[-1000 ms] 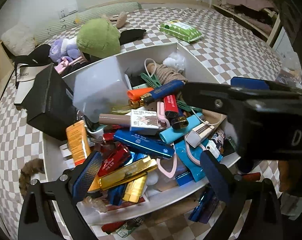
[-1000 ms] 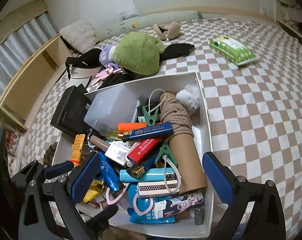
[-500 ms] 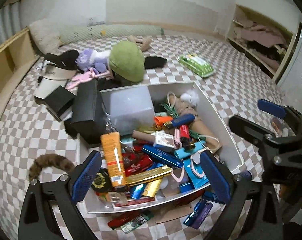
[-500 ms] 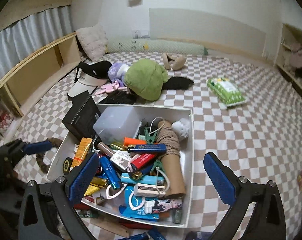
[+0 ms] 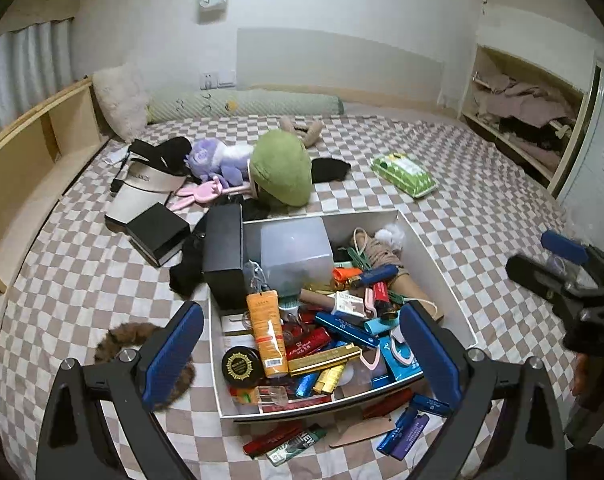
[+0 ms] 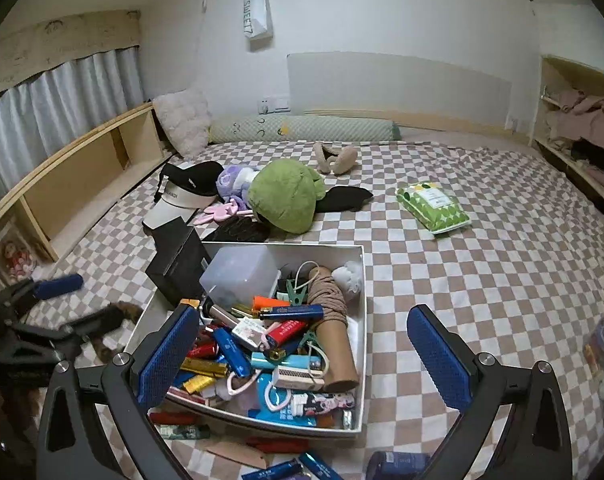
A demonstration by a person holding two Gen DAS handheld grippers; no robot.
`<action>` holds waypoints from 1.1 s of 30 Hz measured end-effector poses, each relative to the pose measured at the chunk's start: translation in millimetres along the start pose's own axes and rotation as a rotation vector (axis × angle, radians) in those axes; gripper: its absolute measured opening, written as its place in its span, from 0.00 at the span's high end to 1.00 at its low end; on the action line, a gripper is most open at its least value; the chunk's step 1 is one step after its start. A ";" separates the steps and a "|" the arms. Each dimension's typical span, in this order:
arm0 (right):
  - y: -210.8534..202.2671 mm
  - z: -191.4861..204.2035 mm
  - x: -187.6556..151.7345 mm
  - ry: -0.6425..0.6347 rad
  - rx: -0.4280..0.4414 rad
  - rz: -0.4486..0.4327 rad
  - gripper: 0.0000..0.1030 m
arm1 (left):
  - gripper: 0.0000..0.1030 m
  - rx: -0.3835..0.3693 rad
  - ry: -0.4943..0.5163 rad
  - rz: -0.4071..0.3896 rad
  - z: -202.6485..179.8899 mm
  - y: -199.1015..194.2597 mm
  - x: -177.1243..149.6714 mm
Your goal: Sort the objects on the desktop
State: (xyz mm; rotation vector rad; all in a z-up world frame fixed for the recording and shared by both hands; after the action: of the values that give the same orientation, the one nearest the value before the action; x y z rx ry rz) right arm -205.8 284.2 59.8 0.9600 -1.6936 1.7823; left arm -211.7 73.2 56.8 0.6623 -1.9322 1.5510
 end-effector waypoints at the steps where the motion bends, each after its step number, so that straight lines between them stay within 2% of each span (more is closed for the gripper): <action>1: -2.0 1.3 -0.8 -0.009 -0.004 0.002 0.00 | 0.04 -0.002 -0.005 -0.007 1.2 -4.3 0.4; 6: -14.2 7.0 -4.8 -0.042 -0.019 -0.002 0.00 | 0.04 -0.005 -0.016 -0.027 3.4 -19.5 -2.0; 12: -26.2 12.4 -11.3 -0.043 0.003 -0.001 0.00 | 0.04 0.007 0.005 -0.028 0.3 -30.4 -10.1; 33: -36.8 11.3 -30.3 -0.045 -0.017 0.035 0.00 | 0.04 0.045 0.006 -0.001 5.9 -39.6 -30.5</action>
State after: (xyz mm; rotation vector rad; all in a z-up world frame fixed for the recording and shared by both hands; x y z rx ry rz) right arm -156.9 280.3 59.7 0.9753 -1.7609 1.7786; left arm -163.4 60.2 62.1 0.6766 -1.8976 1.5987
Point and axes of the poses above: each gripper's, at about its wrist camera, not at the fingertips, and y roughly the way its jaws point, z to its left, x to its top, the point moved 3 cm from there along y, roughly the way its jaws point, and after that the axes turned 7 degrees about -y, right-handed, at the moved point
